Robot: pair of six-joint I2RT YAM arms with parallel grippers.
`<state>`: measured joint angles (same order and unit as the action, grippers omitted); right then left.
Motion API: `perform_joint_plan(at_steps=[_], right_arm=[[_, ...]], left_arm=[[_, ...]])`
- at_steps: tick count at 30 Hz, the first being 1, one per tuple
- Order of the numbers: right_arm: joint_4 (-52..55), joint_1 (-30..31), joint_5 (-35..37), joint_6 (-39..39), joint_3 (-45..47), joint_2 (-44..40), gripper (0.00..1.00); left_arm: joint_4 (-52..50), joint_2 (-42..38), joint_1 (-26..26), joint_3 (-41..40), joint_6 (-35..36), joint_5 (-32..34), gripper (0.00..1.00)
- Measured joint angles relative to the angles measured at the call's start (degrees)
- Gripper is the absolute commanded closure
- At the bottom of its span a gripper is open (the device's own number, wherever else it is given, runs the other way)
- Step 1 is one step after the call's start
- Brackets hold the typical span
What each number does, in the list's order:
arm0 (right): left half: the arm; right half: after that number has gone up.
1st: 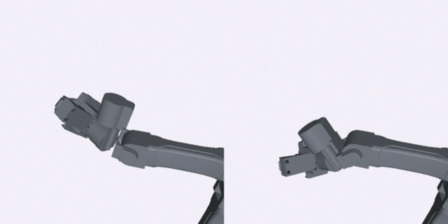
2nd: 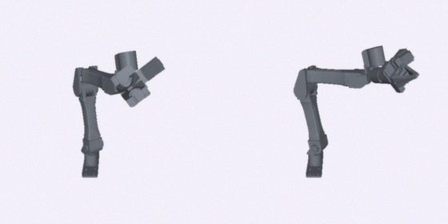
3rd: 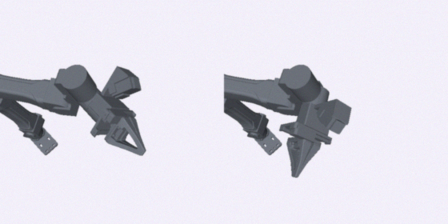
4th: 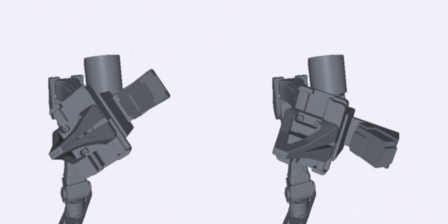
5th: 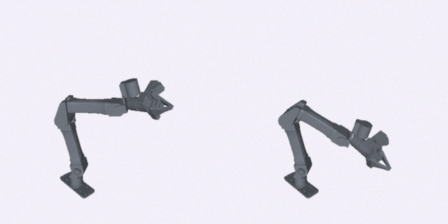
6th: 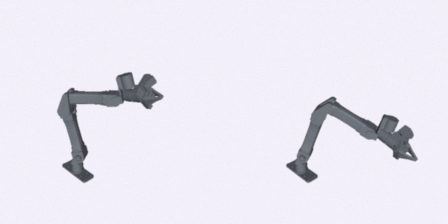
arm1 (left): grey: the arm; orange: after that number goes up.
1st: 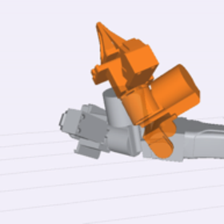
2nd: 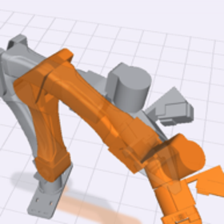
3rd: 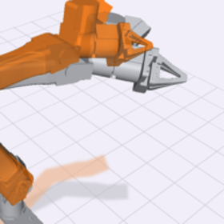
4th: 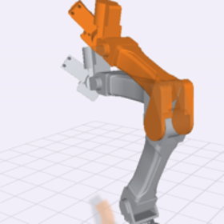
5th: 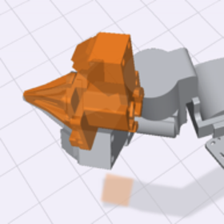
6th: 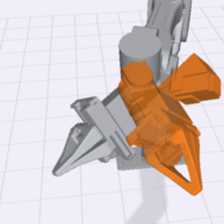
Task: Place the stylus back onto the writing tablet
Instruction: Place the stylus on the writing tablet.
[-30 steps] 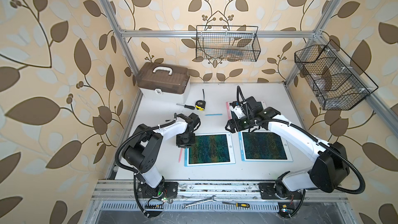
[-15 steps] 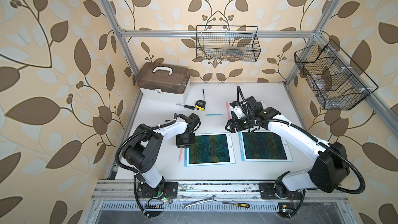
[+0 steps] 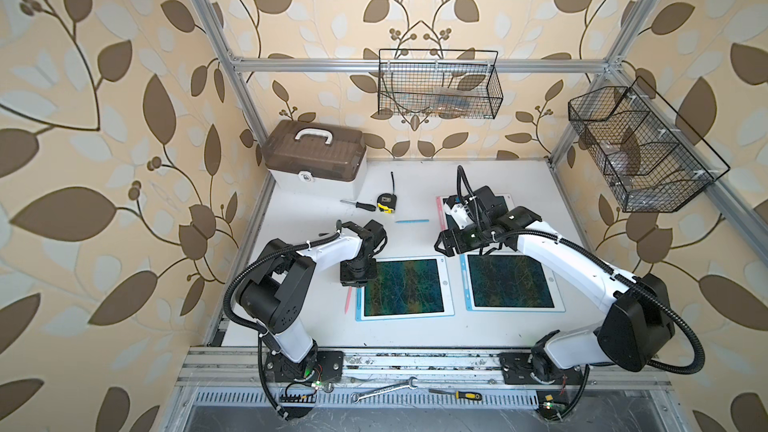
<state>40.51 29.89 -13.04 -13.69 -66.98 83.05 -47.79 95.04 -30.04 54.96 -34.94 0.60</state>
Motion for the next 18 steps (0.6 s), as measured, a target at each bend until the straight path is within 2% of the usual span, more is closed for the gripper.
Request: perform_joint_plan(at_steps=[12,18], right_arm=[[0.0,-0.2,0.0,-0.4,0.0,0.0,0.12],[0.2,-1.7,-0.3,-0.8,-1.0,0.0,0.12]], left_arm=[[-0.7,-1.6,0.0,0.9,-0.2,1.3,0.63],[-1.5,-4.1,0.0,1.7,-0.9,1.3,0.43]])
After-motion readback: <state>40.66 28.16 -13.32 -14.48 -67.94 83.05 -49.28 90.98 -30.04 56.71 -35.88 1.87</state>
